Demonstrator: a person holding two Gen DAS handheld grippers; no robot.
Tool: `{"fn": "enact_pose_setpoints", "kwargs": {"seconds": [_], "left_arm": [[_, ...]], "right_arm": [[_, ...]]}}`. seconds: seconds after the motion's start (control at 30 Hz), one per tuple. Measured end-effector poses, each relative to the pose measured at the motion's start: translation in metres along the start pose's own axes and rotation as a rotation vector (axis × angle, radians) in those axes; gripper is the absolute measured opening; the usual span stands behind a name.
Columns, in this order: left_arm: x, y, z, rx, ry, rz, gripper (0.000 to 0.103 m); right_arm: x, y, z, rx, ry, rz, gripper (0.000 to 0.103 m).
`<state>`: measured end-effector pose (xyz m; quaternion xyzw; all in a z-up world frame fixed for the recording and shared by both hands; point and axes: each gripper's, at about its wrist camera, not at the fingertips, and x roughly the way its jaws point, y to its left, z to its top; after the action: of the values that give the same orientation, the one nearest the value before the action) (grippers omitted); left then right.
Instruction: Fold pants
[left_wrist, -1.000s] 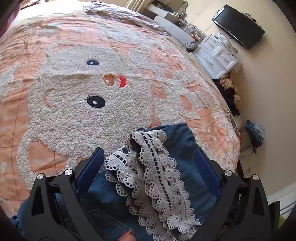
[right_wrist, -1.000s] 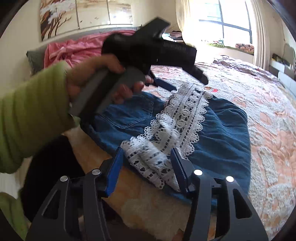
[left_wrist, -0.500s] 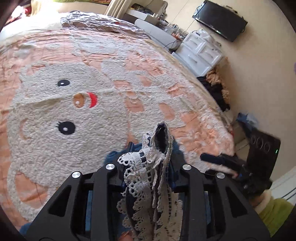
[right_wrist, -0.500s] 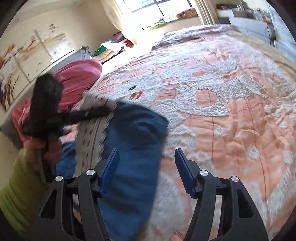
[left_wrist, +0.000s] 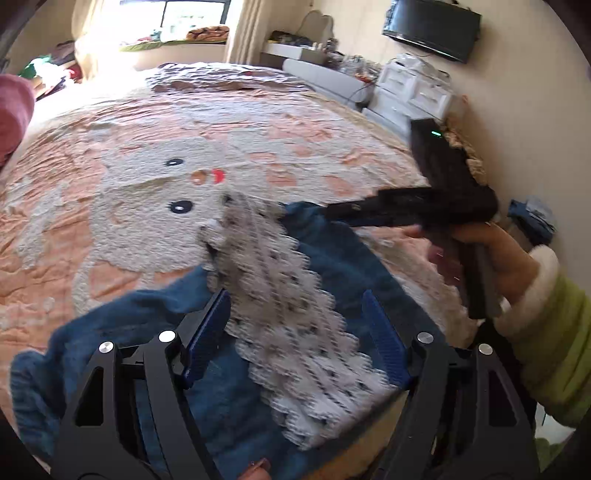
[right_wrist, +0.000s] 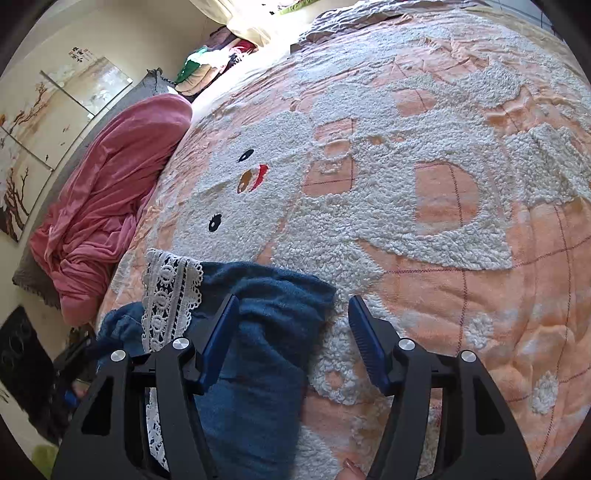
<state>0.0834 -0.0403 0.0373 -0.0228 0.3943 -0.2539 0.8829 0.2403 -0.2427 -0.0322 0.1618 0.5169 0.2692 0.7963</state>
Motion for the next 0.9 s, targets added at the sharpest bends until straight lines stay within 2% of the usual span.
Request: {"fn": "enact_pose_setpoints", "kwargs": {"seconds": [0.17,0.23,0.27,0.3,0.33,0.4,0.5,0.57,0.7,0.8,0.9], "left_arm": [[0.011,-0.071,-0.016,0.213,-0.021,-0.051,0.066],[0.028,-0.087,-0.021,0.233,0.025,-0.111,0.065],[0.039,-0.093,-0.026,0.235,0.062,-0.120,0.060],[0.051,-0.096,-0.031,0.228,0.114,-0.123,0.054],[0.061,-0.098,-0.037,0.211,0.170,-0.126,0.051],[0.071,-0.098,-0.046,0.196,0.200,-0.115,0.050],[0.070,-0.100,-0.045,0.195,0.200,-0.115,0.050],[0.072,-0.098,-0.045,0.184,0.203,-0.122,0.050],[0.074,-0.098,-0.046,0.199,0.203,-0.114,0.050],[0.068,-0.102,-0.052,0.201,0.197,-0.116,0.050],[0.067,-0.100,-0.051,0.187,0.197,-0.129,0.050]], "right_arm": [[0.001,-0.013,0.002,0.088,0.018,0.078,0.062],[0.004,-0.017,0.007,0.126,0.029,0.119,0.057],[0.006,-0.017,0.008,0.125,0.042,0.132,0.049],[0.009,-0.015,0.009,0.112,0.052,0.137,0.025],[0.011,-0.013,0.009,0.098,0.059,0.132,0.015],[0.010,-0.003,0.010,0.042,0.036,0.101,0.011],[0.002,0.022,0.024,-0.087,-0.021,0.064,0.010],[0.002,0.039,0.032,-0.182,-0.050,0.000,0.008],[0.030,0.047,0.036,-0.301,-0.025,-0.197,0.008],[0.043,0.038,0.032,-0.304,-0.006,-0.242,0.009],[0.030,0.040,0.030,-0.329,-0.054,-0.265,0.027]]}}
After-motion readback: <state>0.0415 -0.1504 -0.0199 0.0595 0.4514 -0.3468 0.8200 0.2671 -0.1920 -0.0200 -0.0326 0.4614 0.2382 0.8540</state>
